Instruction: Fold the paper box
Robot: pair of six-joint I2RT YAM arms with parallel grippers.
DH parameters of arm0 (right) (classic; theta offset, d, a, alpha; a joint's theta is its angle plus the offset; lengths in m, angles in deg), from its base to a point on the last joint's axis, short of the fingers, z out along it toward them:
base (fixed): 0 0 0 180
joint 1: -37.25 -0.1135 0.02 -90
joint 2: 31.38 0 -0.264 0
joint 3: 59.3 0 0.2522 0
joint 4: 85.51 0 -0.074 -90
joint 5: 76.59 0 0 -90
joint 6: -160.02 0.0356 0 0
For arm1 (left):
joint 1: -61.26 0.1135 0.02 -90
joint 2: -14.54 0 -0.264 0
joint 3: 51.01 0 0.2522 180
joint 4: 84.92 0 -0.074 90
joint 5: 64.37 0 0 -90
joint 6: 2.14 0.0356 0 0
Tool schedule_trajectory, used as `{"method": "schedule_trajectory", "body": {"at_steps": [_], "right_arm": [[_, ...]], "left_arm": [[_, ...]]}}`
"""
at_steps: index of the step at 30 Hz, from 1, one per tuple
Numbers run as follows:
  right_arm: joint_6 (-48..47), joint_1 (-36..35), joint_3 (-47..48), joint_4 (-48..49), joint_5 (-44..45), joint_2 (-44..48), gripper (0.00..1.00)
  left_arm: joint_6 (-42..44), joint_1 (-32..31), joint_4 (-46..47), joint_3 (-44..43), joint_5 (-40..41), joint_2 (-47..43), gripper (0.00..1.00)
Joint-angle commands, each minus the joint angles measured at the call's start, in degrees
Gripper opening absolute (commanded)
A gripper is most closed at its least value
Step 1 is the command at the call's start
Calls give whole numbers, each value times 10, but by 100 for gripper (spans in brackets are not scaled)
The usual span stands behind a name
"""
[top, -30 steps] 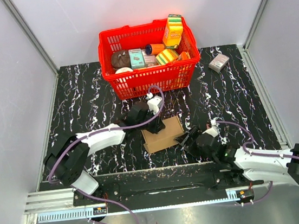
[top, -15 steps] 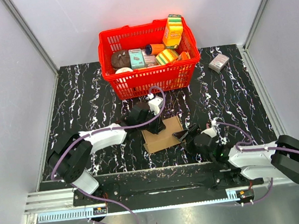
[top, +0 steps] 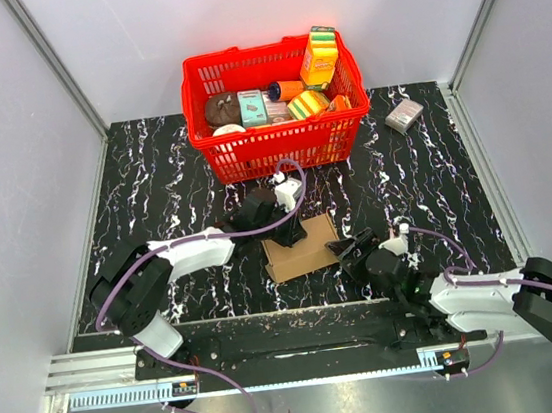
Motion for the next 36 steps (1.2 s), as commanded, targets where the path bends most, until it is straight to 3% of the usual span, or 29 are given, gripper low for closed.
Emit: {"method": "schedule_trajectory", "body": {"at_steps": [1, 14, 21, 28, 36], "right_arm": [[-23, -4, -22, -17, 51, 34, 88], [-26, -4, -30, 23, 38, 18, 89], [-52, -5, -29, 27, 38, 52, 89], [-68, -4, -31, 6, 38, 105, 89], [-24, -4, -14, -95, 38, 118, 89]], "left_arm": [[11, -1, 30, 6, -22, 10, 0], [12, 0, 34, 10, -23, 16, 0], [13, 0, 35, 9, -26, 23, 0], [14, 0, 35, 6, -30, 30, 0], [15, -1, 30, 6, -23, 29, 0]]}}
